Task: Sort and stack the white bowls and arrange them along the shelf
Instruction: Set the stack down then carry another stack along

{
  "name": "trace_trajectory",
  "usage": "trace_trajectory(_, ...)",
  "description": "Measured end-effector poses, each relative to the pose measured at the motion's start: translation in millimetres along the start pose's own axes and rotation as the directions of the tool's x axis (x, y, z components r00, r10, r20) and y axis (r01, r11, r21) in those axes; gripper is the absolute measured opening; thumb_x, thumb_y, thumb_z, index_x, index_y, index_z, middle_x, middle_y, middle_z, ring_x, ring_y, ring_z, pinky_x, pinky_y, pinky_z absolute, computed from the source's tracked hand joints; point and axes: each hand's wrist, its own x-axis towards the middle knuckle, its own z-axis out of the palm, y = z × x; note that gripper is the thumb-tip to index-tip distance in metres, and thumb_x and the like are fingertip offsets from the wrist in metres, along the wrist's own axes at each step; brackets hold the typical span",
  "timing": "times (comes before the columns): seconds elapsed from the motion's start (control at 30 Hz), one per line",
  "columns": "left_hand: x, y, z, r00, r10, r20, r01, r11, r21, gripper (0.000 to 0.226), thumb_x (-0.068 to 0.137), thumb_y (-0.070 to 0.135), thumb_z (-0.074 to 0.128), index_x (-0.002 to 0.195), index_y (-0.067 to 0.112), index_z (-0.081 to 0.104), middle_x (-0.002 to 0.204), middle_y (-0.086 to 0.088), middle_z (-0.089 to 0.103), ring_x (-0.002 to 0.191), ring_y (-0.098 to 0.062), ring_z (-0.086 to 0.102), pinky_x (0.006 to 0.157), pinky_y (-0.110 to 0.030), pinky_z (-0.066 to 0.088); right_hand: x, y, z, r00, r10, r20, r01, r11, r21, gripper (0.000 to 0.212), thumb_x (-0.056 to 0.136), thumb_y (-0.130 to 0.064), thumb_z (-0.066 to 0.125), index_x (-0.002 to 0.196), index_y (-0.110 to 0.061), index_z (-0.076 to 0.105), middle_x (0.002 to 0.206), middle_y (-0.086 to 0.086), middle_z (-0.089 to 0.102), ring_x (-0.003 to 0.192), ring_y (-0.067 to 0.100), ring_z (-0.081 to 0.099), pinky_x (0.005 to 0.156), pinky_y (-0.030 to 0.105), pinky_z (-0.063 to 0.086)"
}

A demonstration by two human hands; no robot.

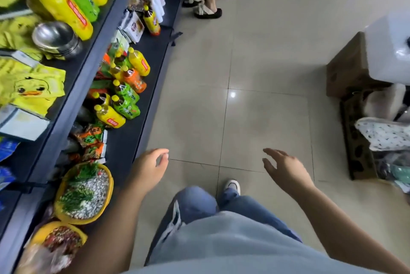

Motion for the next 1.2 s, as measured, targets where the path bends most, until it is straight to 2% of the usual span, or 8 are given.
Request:
trace_trajectory(0.17,64,27,-13,0.997,-0.045,-0.060,0.044,0.999,-0.026,0.028,0.093,0.014,0.050,0.117,0.006,0.063,0.119,-0.013,0.063,0.112,-0.026,0.056,0.088,-0.026,0.039,83,-18,-36,0.996,-0.047,0.078,0.050,0.998,-0.041,0.033,0.093,-0.027,0.048,0.124,-0.020,0.058,0.125,0.001,0.061,0.112,0.023,0.056,0.088,0.030,0.043)
trace_trajectory(0.47,219,33,-45,0.996,-0.043,-0.073,0.038,0.997,-0.062,0.024,0.091,0.009,0.053,0.110,0.001,0.065,0.114,-0.015,0.066,0.108,-0.028,0.059,0.087,-0.029,0.040,236,-88,-71,0.978,-0.149,0.147,0.173,0.971,-0.164,0.037,0.095,-0.029,0.045,0.129,-0.020,0.052,0.131,0.000,0.056,0.124,0.019,0.047,0.096,0.029,0.041)
trace_trajectory(0.67,320,39,-109,0.992,0.014,-0.123,-0.025,0.996,-0.086,0.038,0.086,0.026,0.047,0.106,0.001,0.067,0.107,-0.014,0.069,0.103,-0.028,0.062,0.085,-0.027,0.041,342,-184,-119,0.956,-0.277,0.097,0.292,0.934,-0.204,0.037,0.095,-0.031,0.044,0.131,-0.023,0.051,0.135,-0.003,0.053,0.126,0.016,0.045,0.097,0.026,0.038)
trace_trajectory(0.8,367,40,-161,0.972,0.035,-0.232,-0.054,0.995,-0.079,0.031,0.091,0.021,0.051,0.110,0.001,0.066,0.111,-0.014,0.067,0.106,-0.028,0.060,0.080,-0.019,0.035,400,-254,-148,0.915,-0.397,0.069,0.403,0.898,-0.178,0.038,0.095,-0.030,0.045,0.131,-0.023,0.050,0.136,-0.003,0.052,0.128,0.016,0.043,0.099,0.027,0.037)
trace_trajectory(0.9,391,41,-204,0.940,0.038,-0.338,-0.060,0.997,-0.055,0.039,0.089,0.034,0.047,0.106,0.006,0.068,0.105,-0.011,0.069,0.098,-0.028,0.063,0.071,-0.016,0.034,441,-311,-171,0.840,-0.542,0.035,0.539,0.825,-0.167,0.037,0.094,-0.027,0.048,0.130,-0.020,0.053,0.132,0.001,0.055,0.125,0.019,0.046,0.099,0.026,0.036)
trace_trajectory(1.0,408,49,-258,0.892,0.034,-0.450,-0.061,0.997,-0.046,0.065,0.076,0.050,0.029,0.104,0.007,0.069,0.103,-0.010,0.069,0.094,-0.023,0.061,0.080,-0.019,0.035,482,-376,-199,0.731,-0.682,-0.016,0.676,0.727,-0.122,0.035,0.091,-0.021,0.054,0.125,-0.013,0.057,0.126,0.009,0.060,0.119,0.026,0.052,0.098,0.029,0.037)
trace_trajectory(1.1,426,59,-315,0.815,0.099,-0.570,-0.069,0.995,0.074,0.050,0.083,0.037,0.036,0.099,0.005,0.071,0.098,-0.011,0.071,0.091,-0.021,0.062,0.080,-0.016,0.034,518,-448,-233,0.575,-0.809,-0.119,0.805,0.586,-0.089,0.029,0.088,-0.013,0.059,0.116,-0.007,0.063,0.109,0.017,0.066,0.105,0.034,0.059,0.088,0.038,0.045)
trace_trajectory(1.2,449,68,-365,0.742,0.119,-0.660,0.001,0.984,0.180,0.043,0.084,0.031,0.039,0.097,0.005,0.071,0.095,-0.009,0.071,0.091,-0.016,0.059,0.079,-0.017,0.037,550,-519,-267,0.420,-0.894,-0.159,0.898,0.435,-0.072,0.032,0.090,-0.018,0.056,0.120,-0.008,0.061,0.115,0.012,0.064,0.110,0.029,0.055,0.086,0.031,0.040)
